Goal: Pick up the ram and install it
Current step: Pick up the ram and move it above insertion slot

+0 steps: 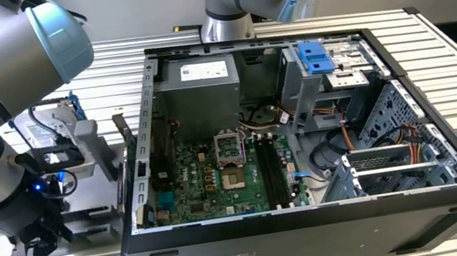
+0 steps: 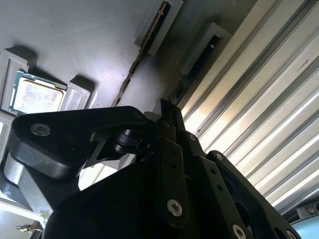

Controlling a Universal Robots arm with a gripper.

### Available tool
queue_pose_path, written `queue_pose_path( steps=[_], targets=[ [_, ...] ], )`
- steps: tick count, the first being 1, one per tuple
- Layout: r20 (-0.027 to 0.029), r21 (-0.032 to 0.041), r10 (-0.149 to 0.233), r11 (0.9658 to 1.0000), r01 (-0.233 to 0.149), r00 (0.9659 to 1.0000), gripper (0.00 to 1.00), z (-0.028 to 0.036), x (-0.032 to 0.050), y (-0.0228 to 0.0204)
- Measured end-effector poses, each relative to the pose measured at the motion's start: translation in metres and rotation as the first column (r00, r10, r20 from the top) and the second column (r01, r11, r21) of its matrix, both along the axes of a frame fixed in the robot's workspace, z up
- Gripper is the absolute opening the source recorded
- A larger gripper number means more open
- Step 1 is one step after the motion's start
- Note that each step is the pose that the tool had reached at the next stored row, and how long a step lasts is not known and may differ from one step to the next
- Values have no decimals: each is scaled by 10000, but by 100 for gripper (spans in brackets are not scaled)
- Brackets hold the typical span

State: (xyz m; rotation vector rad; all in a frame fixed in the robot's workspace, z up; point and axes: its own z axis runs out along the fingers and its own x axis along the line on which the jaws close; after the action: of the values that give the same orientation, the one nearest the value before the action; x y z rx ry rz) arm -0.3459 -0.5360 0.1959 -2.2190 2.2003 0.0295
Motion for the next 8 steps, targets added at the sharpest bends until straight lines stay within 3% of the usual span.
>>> queue_pose_path(
  steps=[5, 8],
  targets=[
    [0, 0, -2, 10000, 2, 10000, 0, 5, -1, 0],
    [0, 0, -14, 10000, 14, 10000, 0, 73, -1, 1]
  ],
)
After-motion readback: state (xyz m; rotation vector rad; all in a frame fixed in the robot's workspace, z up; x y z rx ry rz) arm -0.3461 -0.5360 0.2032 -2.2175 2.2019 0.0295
